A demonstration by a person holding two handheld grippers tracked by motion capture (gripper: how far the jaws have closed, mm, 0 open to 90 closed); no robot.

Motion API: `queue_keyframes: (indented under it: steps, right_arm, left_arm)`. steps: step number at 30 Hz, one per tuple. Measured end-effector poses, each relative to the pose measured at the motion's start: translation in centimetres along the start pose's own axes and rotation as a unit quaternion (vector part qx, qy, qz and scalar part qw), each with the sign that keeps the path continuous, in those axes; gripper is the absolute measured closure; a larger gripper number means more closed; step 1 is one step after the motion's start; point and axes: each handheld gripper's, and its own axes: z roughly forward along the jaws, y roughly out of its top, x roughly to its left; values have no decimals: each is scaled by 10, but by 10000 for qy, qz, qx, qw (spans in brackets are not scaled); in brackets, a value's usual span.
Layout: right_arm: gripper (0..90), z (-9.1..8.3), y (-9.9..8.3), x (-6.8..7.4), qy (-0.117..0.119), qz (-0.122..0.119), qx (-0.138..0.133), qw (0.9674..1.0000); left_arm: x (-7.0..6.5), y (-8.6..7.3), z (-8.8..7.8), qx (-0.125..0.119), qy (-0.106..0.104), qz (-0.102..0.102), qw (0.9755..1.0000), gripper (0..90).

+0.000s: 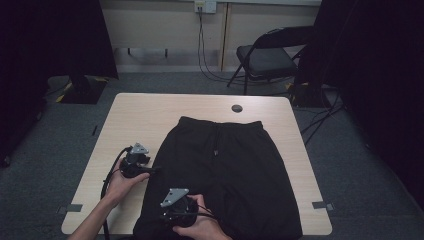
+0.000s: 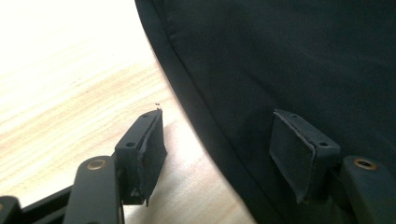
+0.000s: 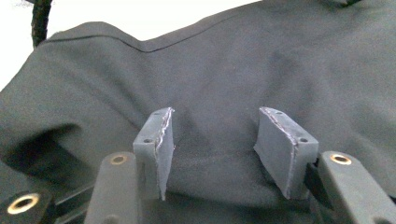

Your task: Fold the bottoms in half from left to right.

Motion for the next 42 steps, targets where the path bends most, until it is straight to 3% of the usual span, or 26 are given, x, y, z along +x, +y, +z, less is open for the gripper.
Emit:
queue_keyframes:
  steps: [8,11,14,16,18,23,27,31,35,38,42]
  right_arm:
    - [458,-11,-8,-1,-78,67,142,9998]
    - [424,-10,-1,6,18,255,42,9997]
    - [424,-9,13,16,61,119,-52,9999]
    - [424,-7,19,19,105,164,-96,9998]
    - [424,3,32,24,194,128,-92,9997]
    - [394,24,46,29,337,224,-70,9992]
    - [370,35,51,32,257,257,-126,9993]
    - [369,44,49,36,78,99,58,9999]
    - [371,43,45,40,-69,-8,28,10000]
    - [390,40,42,40,-102,-2,22,9999]
    - [580,34,40,37,-80,-38,91,9999]
  left_arm:
    - [-4,1,2,18,63,164,9998,333]
    - [-4,0,3,-64,73,155,9998,324]
    - [-4,0,4,-90,83,130,9998,318]
    - [-4,-1,4,-103,95,130,9998,317]
    - [-5,-2,4,-149,100,95,9998,316]
    - [-4,-2,5,-184,100,107,9997,308]
    - [-4,-2,5,-219,96,116,9996,305]
    - [-4,-3,5,-224,96,107,9996,305]
    - [-4,-3,5,-216,84,123,9997,305]
    - [-4,-2,5,-208,82,130,9997,305]
    - [-3,-2,5,-189,52,132,9997,305]
